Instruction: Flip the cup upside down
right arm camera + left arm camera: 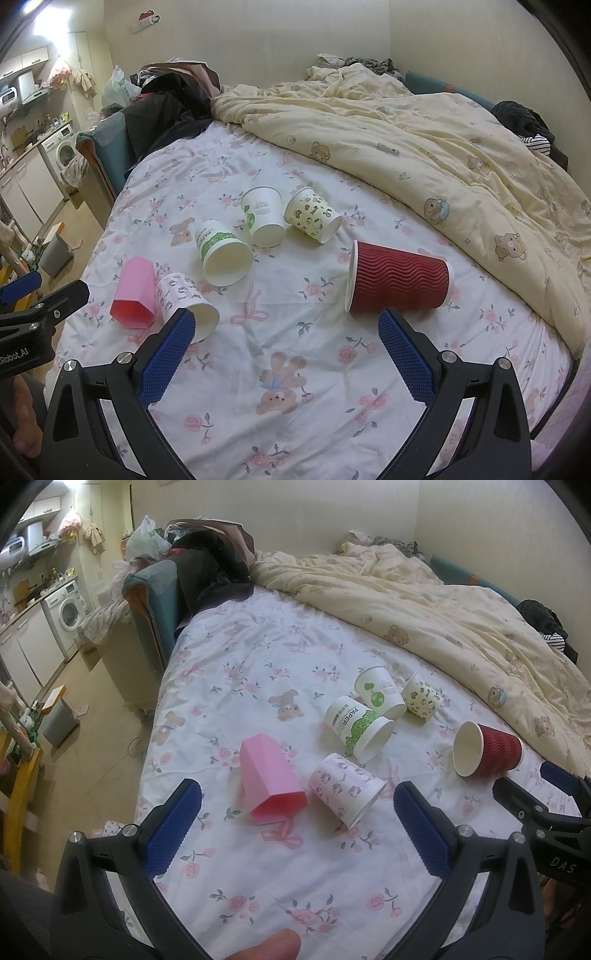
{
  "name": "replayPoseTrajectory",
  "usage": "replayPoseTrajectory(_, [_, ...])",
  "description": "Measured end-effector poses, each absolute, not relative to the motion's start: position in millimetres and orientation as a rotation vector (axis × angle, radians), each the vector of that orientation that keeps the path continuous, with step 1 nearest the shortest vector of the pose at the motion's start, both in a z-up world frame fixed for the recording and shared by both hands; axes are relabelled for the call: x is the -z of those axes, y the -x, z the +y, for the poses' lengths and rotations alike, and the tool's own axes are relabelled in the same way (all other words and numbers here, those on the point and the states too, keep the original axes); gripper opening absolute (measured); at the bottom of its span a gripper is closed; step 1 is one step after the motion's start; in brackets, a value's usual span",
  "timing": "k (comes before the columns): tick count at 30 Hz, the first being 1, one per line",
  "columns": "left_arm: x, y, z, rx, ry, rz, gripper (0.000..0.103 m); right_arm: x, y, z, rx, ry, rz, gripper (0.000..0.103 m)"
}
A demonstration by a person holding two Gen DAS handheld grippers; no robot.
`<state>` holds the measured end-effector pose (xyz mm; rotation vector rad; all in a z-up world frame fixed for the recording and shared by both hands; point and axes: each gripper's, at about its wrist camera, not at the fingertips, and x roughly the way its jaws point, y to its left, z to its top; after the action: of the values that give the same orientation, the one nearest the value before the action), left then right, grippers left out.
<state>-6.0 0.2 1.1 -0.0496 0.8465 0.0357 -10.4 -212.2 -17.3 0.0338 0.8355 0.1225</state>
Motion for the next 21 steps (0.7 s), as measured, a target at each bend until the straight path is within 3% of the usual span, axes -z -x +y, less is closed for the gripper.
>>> replayPoseTrajectory(15, [1,5,3,-0.032,0.052,0.865,0.103,19,11,-212,-0.120,-0.031,0.838,0.101])
replayPoseTrajectory(21, [-12,-15,11,-0.027,0.057,0.892,0.103,-5,-7,-205,-0.197,-0.012,0.826,0.101])
